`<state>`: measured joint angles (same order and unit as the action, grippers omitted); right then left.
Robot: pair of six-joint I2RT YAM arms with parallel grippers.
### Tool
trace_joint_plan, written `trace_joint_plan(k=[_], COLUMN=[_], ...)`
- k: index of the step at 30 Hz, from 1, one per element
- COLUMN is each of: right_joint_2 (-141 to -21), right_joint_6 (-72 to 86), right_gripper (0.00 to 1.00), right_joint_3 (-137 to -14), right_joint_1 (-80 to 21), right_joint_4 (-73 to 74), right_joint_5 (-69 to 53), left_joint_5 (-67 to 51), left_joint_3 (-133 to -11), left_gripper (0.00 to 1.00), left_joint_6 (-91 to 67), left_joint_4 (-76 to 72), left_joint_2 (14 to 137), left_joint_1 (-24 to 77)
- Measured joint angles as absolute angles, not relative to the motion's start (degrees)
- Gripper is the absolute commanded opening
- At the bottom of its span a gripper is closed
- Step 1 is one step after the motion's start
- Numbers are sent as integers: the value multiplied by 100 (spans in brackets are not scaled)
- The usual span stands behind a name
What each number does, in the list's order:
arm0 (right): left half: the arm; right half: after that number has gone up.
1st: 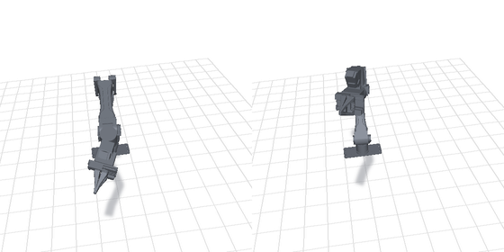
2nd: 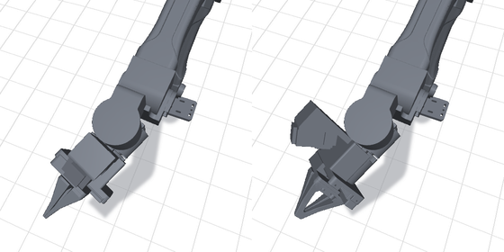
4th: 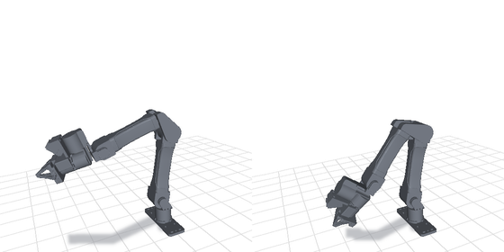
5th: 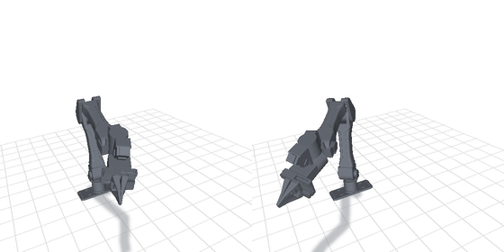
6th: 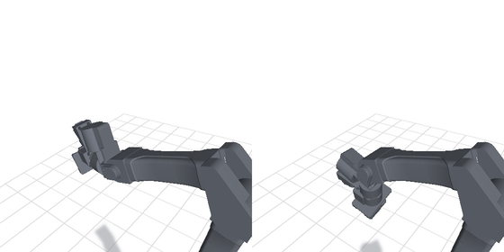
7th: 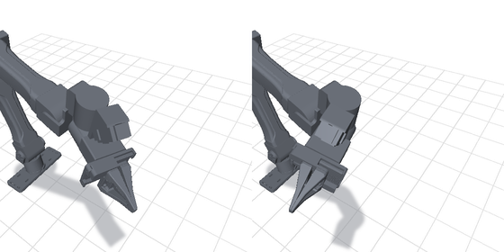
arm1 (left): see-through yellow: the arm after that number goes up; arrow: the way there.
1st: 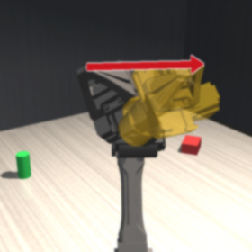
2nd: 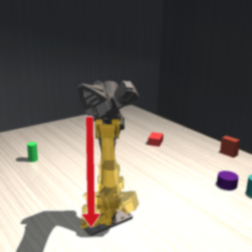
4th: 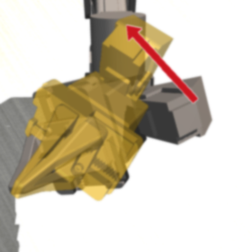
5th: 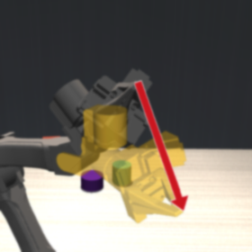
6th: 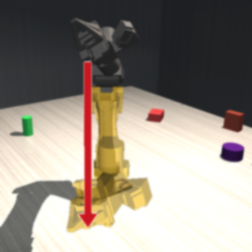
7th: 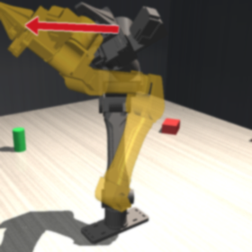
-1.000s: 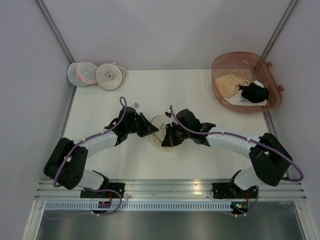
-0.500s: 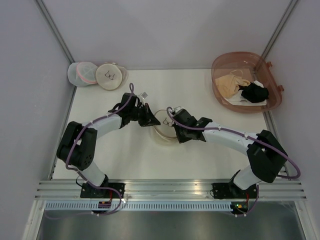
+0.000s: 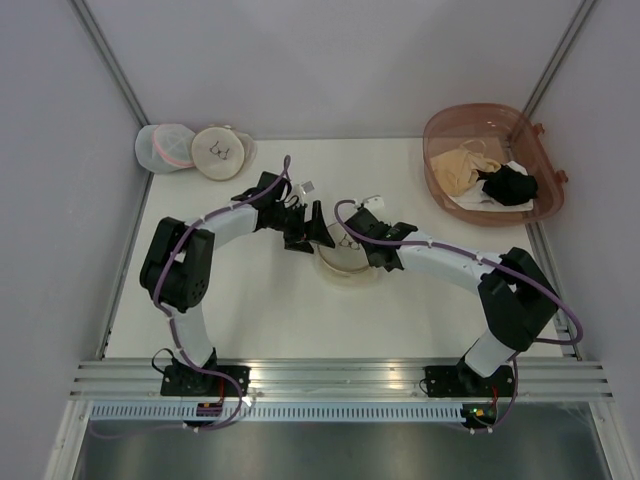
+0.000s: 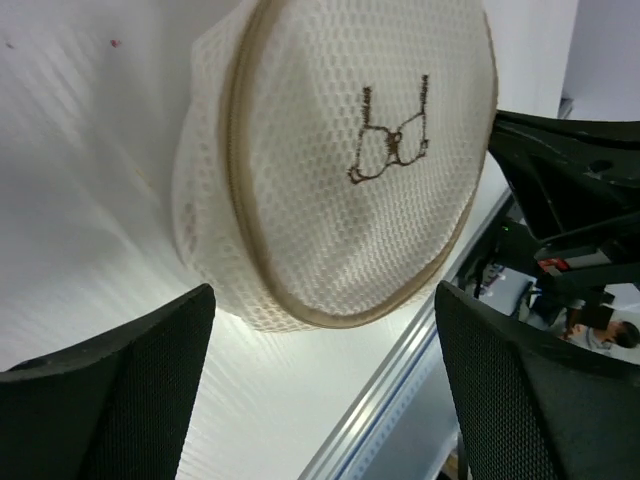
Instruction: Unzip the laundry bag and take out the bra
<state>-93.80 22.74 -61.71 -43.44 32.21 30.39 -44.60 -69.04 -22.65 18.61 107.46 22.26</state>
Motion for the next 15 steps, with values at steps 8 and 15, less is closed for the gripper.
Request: trace_joint_plan(k=[8, 15], right_joint_2=[-9177, -8593], right_joint_6=[2320, 2322], right_gripper=[0, 1], right_joint_3=[-6088, -5345], right_joint_1=[-4329, -4318], right_joint_4=[3208, 2731], right_joint_5=[3035, 762], left_joint_5=[-2982, -2617], left_joint_3=[-6259, -4530], left_gripper=[99, 100], left_joint_6=[-2689, -3824], left_joint_4=[1741, 1160], left_joint_2=[9876, 7797], left_joint_1=[2224, 2416])
